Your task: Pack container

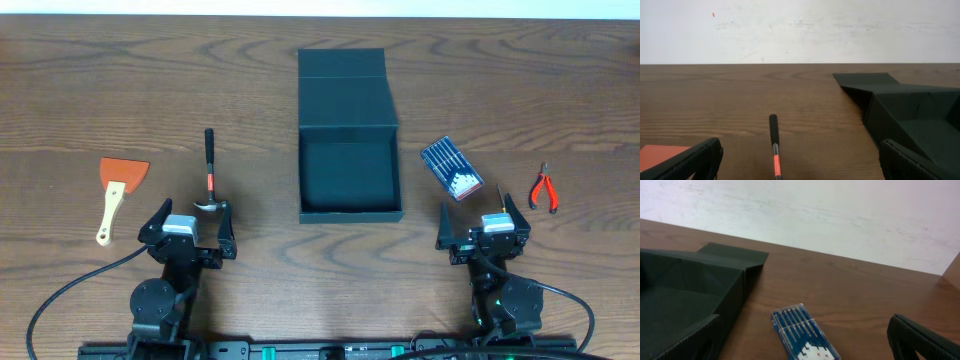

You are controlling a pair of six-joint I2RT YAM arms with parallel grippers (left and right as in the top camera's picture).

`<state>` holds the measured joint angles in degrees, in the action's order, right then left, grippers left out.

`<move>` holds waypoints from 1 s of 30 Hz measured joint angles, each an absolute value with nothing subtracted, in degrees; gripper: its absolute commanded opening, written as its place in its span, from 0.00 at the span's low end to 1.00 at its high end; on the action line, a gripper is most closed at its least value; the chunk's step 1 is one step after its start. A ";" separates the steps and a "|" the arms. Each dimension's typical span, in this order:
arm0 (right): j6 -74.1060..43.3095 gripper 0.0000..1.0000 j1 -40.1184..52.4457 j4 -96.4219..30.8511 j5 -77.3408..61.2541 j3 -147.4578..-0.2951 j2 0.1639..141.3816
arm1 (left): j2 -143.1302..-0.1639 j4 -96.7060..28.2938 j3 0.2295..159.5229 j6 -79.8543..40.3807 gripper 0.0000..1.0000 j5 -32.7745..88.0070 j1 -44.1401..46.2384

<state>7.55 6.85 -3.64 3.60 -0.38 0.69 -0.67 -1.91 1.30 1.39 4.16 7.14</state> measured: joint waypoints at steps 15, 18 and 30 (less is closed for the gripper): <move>7.55 0.99 6.85 -3.64 3.60 -0.38 0.69 | -0.69 -1.91 1.30 1.39 0.99 4.16 7.14; 7.55 0.99 6.85 -3.64 3.60 -0.38 0.69 | -0.69 -1.91 1.30 1.39 0.99 4.16 7.11; 7.55 0.99 6.85 -3.64 3.60 -0.38 0.69 | -0.69 -1.91 1.30 1.39 0.98 4.16 7.14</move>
